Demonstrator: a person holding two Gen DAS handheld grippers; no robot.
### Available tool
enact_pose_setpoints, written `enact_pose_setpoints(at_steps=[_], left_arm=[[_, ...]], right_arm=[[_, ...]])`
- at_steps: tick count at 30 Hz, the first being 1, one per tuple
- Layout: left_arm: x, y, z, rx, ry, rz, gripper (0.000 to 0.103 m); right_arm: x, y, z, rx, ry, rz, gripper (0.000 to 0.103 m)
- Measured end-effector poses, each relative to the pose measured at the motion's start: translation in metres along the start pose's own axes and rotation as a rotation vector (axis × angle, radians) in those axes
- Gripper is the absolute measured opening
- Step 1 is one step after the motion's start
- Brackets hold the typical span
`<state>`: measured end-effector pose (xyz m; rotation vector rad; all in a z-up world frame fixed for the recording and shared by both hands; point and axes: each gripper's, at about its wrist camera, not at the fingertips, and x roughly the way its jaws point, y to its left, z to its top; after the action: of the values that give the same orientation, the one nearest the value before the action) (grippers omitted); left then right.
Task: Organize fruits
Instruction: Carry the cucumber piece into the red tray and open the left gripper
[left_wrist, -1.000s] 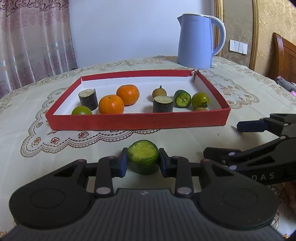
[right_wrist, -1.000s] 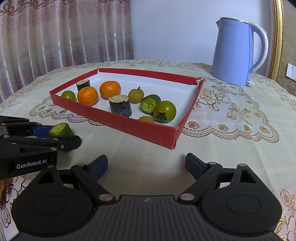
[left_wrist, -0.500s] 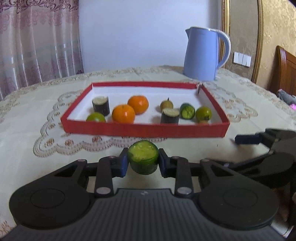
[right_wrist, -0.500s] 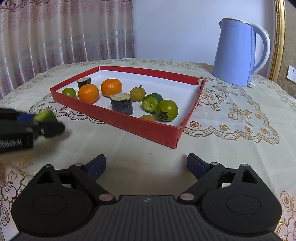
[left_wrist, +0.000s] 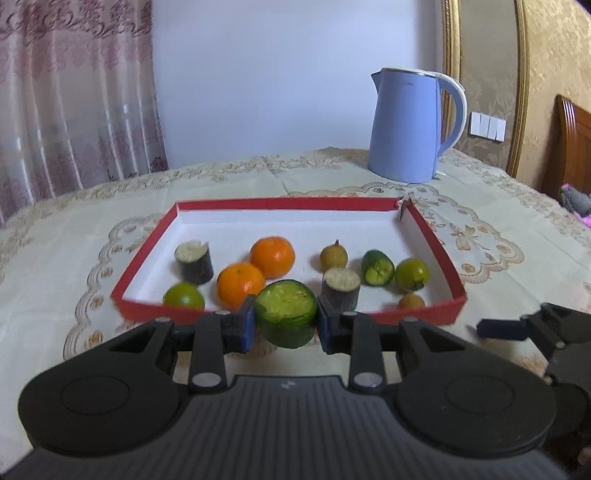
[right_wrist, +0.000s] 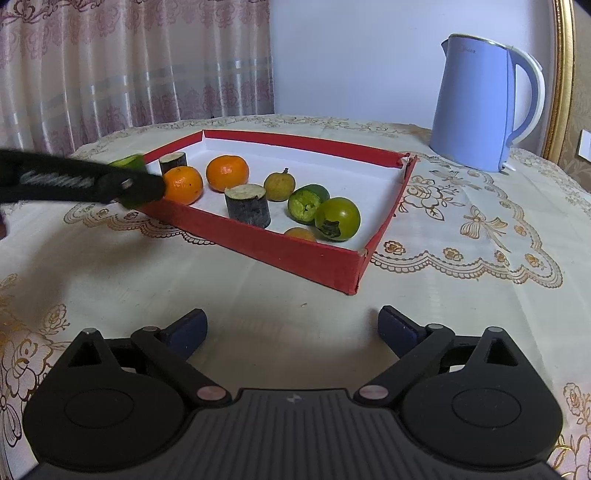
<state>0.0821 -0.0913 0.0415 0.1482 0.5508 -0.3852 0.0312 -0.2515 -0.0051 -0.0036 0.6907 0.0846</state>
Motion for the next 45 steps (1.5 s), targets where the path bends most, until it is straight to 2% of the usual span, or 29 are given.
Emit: enact_pose_setpoints(at_steps=[12, 23, 27, 32, 39, 42, 45], left_arm=[[0.051, -0.005, 0.022, -0.014, 0.071, -0.004, 0.03], [0.09, -0.003, 0.041, -0.067, 0.144, -0.03, 0.03], [0.093, -0.002, 0.047, -0.091, 0.139, -0.038, 0.03], [0.097, -0.002, 0.058, -0.081, 0.118, 0.006, 0.03], [0.089, -0.002, 0.046, -0.071, 0.149, -0.04, 0.03], [0.078, -0.004, 0.039, -0.028, 0.129, -0.04, 0.03], [0.074, -0.001, 0.038, -0.049, 0.142, -0.06, 0.03]], right_arm=[[0.0, -0.001, 0.001, 0.004, 0.0, 0.005, 0.1], [0.0, -0.001, 0.0, 0.005, -0.002, 0.006, 0.1], [0.0, -0.001, 0.0, 0.005, -0.002, 0.006, 0.1], [0.0, -0.001, 0.0, 0.004, -0.002, 0.006, 0.101], [-0.001, -0.002, 0.0, 0.004, -0.002, 0.006, 0.101], [-0.001, -0.002, 0.0, 0.004, -0.002, 0.006, 0.101], [-0.001, -0.002, 0.0, 0.002, -0.001, 0.005, 0.101]])
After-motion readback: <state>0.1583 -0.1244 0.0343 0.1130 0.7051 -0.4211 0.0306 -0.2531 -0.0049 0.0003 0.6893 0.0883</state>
